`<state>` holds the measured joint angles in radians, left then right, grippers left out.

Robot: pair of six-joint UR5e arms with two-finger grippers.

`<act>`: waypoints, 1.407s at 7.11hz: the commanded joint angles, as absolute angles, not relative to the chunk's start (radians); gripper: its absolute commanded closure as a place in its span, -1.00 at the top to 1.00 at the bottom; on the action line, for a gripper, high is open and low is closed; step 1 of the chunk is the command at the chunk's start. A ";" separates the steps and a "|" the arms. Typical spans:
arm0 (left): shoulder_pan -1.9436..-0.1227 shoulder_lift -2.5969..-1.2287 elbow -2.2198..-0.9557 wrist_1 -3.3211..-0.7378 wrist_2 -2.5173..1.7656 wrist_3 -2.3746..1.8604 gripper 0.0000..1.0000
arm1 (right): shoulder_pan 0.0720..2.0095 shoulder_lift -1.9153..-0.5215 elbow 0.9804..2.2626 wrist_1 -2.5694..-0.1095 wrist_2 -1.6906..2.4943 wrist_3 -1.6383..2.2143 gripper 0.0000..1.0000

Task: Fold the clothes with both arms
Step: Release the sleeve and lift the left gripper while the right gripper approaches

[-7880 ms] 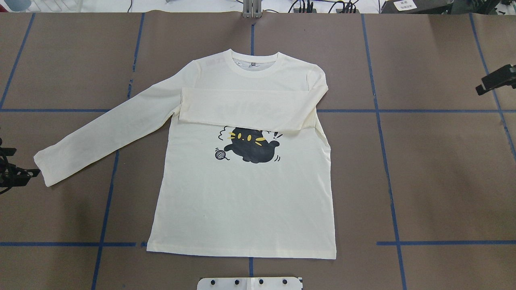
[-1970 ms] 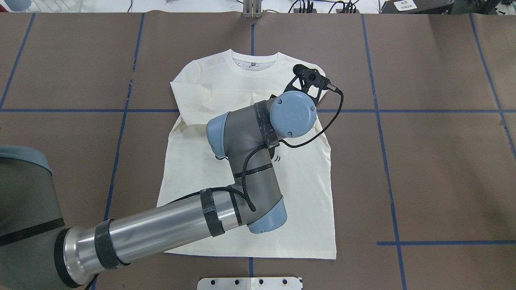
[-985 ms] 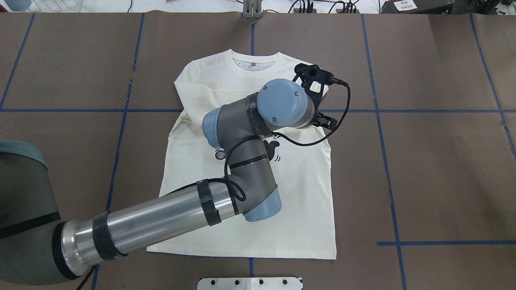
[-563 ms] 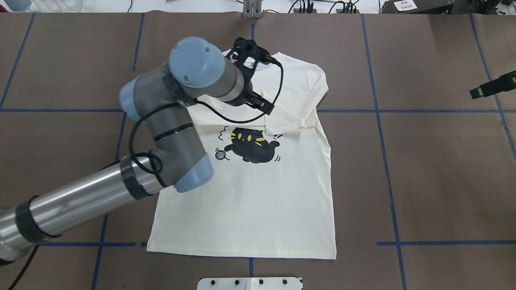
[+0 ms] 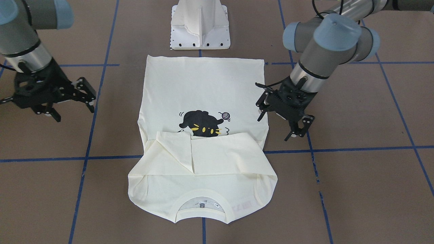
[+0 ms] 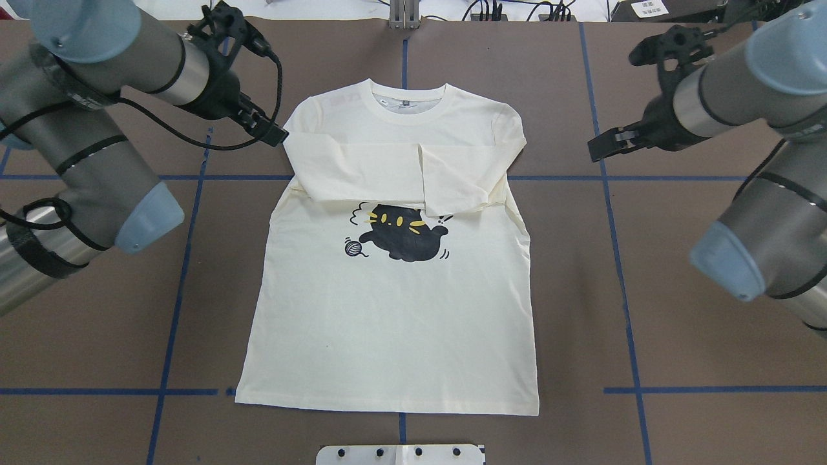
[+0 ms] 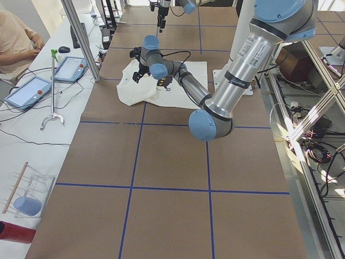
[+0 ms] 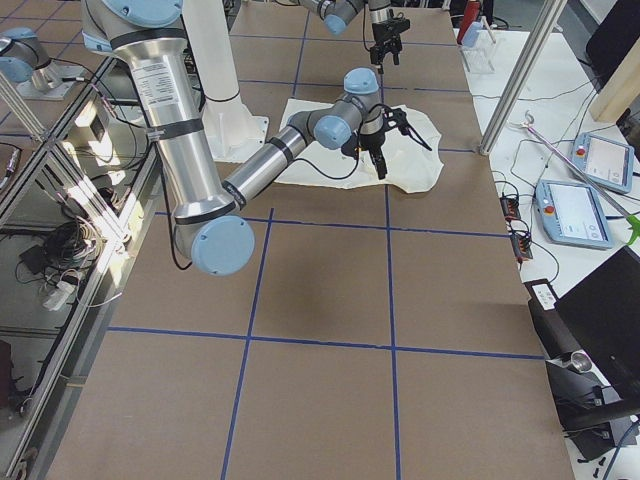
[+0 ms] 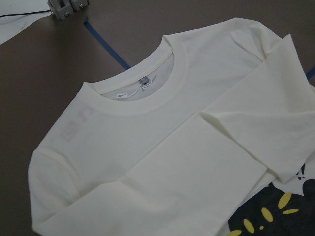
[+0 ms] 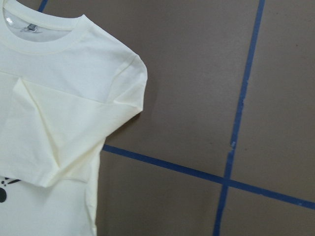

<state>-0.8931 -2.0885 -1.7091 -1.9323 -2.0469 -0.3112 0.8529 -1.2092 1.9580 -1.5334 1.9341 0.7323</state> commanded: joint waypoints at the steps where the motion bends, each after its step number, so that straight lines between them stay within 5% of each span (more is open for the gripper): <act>1: -0.959 -2.005 -1.749 -1.937 -2.074 -0.192 1.00 | 0.673 -1.027 1.903 -1.706 1.742 0.872 0.84; 5: -0.960 -2.000 -1.761 -1.939 -2.120 -0.206 1.00 | 0.516 -0.800 1.576 -1.698 1.490 0.974 0.28; 10: -0.960 -1.999 -1.761 -1.939 -2.118 -0.236 1.00 | 0.459 -0.640 1.281 -1.602 1.422 1.040 0.20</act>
